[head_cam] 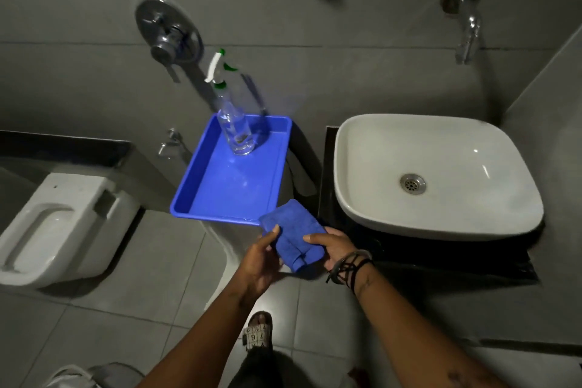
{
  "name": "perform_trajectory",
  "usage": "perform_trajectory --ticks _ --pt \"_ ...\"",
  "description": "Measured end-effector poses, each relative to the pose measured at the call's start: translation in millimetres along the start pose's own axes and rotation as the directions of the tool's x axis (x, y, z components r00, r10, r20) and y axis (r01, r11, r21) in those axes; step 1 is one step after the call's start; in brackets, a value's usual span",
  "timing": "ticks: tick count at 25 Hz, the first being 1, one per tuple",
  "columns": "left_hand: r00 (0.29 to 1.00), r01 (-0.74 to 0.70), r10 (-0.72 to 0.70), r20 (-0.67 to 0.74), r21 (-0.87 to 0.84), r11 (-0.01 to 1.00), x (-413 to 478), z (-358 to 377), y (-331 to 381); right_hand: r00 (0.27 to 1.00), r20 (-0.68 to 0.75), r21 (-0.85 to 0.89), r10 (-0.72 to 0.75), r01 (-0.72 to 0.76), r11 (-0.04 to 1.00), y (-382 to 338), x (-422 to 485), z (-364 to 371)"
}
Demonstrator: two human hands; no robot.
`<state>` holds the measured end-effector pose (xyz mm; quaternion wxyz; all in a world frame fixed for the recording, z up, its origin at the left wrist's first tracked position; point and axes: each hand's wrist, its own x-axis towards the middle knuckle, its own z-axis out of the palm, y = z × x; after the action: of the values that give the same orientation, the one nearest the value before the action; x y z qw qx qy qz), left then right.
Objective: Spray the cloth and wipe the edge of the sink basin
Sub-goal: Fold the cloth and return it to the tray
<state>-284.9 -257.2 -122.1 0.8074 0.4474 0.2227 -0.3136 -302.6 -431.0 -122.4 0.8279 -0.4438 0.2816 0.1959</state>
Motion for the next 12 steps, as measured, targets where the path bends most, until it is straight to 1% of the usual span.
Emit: perform_trajectory --ticks 2,4,5,7,8,9,10,11,12 --pt "0.995 -0.094 0.095 0.009 -0.039 0.995 5 -11 24 0.995 -0.077 -0.016 -0.058 0.057 0.998 -10 14 36" --pt "0.987 -0.154 0.152 -0.049 -0.027 0.988 14 -25 57 0.984 -0.151 -0.003 -0.097 0.098 0.995 -17 33 76" --pt "0.983 -0.17 0.168 -0.073 -0.026 0.985 20 -33 73 0.979 -0.176 0.037 -0.103 0.111 0.993 -17 45 95" --pt "0.977 -0.193 0.184 -0.111 -0.077 0.978 32 -52 105 0.982 -0.178 0.131 -0.059 0.083 0.988 -15 73 132" --pt "0.974 -0.204 0.189 -0.125 -0.117 0.972 38 -60 116 0.989 -0.15 0.15 -0.017 0.04 0.988 -13 84 148" --pt "0.97 -0.216 0.196 -0.141 -0.146 0.965 45 -69 126 0.993 -0.112 0.136 0.029 -0.013 0.991 -11 96 165" --pt "0.967 -0.223 0.197 -0.161 -0.165 0.961 53 -80 137 0.992 -0.104 0.09 0.065 -0.056 0.994 -8 109 180" --pt "0.964 -0.224 0.192 -0.185 -0.172 0.959 60 -88 145 0.988 -0.138 0.046 0.075 -0.069 0.997 -8 119 191" --pt "0.961 -0.209 0.17 -0.217 -0.171 0.963 70 -97 154 0.976 -0.212 -0.015 0.051 -0.056 0.998 -9 131 201"
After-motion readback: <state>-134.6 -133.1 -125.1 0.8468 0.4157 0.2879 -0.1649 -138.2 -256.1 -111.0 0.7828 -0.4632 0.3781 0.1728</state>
